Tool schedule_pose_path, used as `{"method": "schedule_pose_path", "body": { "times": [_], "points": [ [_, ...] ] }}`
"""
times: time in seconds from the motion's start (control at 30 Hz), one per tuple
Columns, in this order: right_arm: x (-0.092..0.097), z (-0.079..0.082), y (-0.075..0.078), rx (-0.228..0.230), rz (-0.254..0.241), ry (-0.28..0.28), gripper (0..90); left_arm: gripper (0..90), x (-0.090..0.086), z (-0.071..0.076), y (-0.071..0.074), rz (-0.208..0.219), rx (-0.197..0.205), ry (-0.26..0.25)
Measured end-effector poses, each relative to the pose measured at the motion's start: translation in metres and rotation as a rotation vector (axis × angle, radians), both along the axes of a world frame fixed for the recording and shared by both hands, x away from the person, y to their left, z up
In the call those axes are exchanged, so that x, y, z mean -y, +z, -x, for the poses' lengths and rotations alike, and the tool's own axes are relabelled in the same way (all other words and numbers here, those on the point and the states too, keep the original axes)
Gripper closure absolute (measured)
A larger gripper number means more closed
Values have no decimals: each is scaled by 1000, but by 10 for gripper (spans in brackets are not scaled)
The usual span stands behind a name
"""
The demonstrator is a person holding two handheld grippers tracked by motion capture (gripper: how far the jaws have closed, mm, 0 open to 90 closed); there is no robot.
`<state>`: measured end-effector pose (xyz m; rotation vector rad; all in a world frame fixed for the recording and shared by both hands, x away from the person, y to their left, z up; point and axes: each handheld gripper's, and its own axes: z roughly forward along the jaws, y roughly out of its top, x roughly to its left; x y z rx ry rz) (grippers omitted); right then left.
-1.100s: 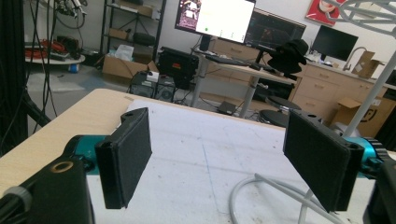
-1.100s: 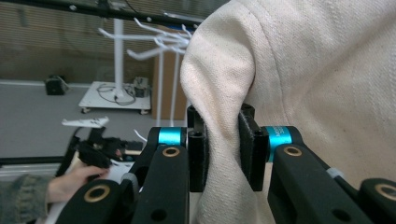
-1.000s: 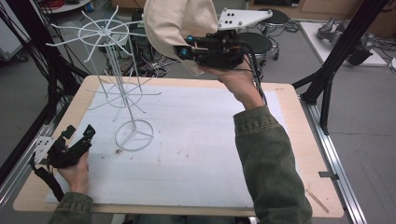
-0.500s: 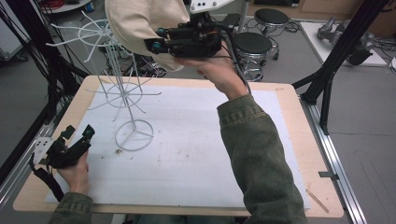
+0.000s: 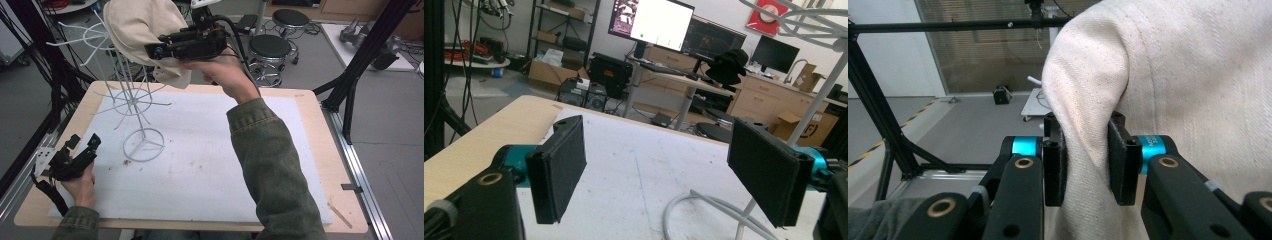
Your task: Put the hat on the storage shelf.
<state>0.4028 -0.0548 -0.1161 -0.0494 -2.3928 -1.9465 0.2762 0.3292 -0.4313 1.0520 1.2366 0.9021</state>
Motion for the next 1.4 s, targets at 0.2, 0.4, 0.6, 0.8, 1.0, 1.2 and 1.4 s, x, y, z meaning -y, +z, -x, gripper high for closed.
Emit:
{"method": "schedule_pose_path", "body": {
  "times": [0.2, 0.4, 0.6, 0.8, 1.0, 1.2, 1.4],
  "points": [
    [5, 1, 0, 21, 32, -29, 685, 235, 0, -1, 0, -1, -2, 2],
    [8, 5, -3, 15, 82, -44, 569, 236, 1, 0, 0, -1, 0, 7],
    [13, 7, -5, 23, 109, -72, 427, 236, 1, 0, 0, -3, -2, 5],
    [23, 5, -9, 10, 44, -97, 368, 236, 1, 0, -1, -7, -6, 6],
    [31, 3, -14, 2, 27, -119, 339, 236, 1, 0, -1, -7, -5, 3],
    [36, 2, -18, -3, 14, -148, 302, 236, 1, 0, -1, -6, -4, 4],
    [46, 6, -25, -22, -11, -213, 234, 236, 1, 0, 0, -7, -4, 3]
  ]
}}
